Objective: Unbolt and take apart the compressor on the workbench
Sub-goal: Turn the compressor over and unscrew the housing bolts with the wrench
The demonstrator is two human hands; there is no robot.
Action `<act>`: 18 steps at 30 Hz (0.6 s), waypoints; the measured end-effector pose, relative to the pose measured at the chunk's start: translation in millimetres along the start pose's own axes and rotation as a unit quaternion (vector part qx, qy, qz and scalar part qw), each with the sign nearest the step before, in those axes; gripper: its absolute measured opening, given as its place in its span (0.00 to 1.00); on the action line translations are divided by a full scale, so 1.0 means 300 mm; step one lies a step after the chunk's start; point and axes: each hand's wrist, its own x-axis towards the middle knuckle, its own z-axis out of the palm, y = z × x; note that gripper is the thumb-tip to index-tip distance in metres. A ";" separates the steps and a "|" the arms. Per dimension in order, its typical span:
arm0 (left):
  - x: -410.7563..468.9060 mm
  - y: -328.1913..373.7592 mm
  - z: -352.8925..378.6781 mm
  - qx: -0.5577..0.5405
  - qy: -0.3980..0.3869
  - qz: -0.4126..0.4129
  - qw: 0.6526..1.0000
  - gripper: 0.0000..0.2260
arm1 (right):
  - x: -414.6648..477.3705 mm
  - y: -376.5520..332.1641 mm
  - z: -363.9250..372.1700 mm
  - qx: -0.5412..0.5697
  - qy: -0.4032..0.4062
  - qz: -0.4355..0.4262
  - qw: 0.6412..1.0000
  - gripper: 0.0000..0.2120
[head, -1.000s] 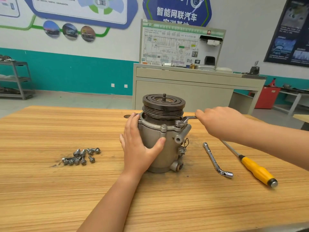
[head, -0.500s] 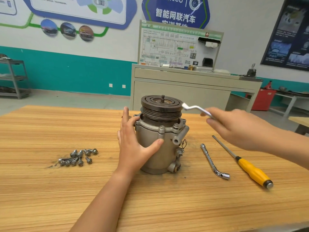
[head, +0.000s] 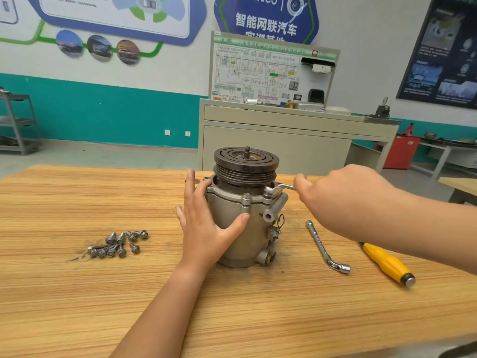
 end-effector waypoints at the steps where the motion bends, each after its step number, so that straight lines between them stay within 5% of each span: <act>1: 0.000 0.002 -0.001 0.003 0.002 -0.001 1.000 0.40 | -0.006 -0.003 0.001 -0.010 0.001 -0.010 1.000 0.20; 7: -0.002 0.008 -0.002 0.007 0.010 0.001 1.000 0.40 | -0.017 -0.011 0.007 -0.043 0.020 -0.069 0.996 0.22; 13: -0.007 0.015 0.000 0.004 0.013 -0.002 1.000 0.40 | 0.069 0.100 0.058 -0.045 0.035 -0.090 0.994 0.09; 18: -0.008 0.010 0.000 0.005 0.015 0.002 1.000 0.40 | 0.203 0.067 0.172 0.058 0.091 -0.064 0.992 0.13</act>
